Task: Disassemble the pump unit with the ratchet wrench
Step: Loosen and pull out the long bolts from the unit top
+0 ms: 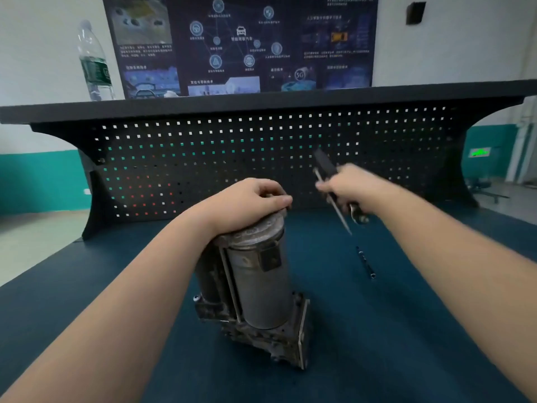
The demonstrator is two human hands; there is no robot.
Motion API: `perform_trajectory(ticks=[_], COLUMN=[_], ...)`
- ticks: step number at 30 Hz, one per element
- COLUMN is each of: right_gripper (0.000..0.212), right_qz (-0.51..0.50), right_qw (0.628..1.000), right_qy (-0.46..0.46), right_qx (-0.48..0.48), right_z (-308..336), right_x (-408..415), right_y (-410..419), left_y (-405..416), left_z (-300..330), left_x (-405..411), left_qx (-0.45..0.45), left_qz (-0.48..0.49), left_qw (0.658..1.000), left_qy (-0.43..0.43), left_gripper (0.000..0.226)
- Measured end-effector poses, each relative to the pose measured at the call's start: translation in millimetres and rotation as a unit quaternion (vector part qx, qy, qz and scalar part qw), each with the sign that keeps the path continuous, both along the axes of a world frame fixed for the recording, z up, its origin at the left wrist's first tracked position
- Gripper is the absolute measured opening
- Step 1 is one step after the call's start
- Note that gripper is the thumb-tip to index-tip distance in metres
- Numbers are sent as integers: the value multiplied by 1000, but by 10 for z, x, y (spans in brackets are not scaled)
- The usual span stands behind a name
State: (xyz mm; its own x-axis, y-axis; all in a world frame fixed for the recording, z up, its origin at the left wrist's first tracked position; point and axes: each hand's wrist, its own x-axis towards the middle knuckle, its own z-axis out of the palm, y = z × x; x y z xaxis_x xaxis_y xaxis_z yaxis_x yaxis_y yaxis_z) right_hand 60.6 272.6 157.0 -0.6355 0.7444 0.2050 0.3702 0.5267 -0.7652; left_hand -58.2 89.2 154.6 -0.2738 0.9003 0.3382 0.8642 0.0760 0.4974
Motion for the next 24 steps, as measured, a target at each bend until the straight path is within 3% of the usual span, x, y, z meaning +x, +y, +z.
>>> perform_trajectory(ticks=[5,10,18,24], right_gripper=[33,27,35,37], right_qz=[-95,-132,-139,-151], right_qw=[961,935,936,962], right_qy=[-258,-328,-323,-224], right_qx=[-15,26,10,-33], right_z=[-1161,-1371,-1592,-1601], right_x=[-109,-273,-401,-288], right_y=[540,795,926,823], left_y=[52,111,156,239], left_z=[20,17,35,4], left_x=[81,130,205,208], left_qx=[-117,-104,-106,-122], left_qz=[68,108,134,179], left_qw=[990,986,979,968], left_qy=[47,73,113,126], left_gripper=[54,59,55,56])
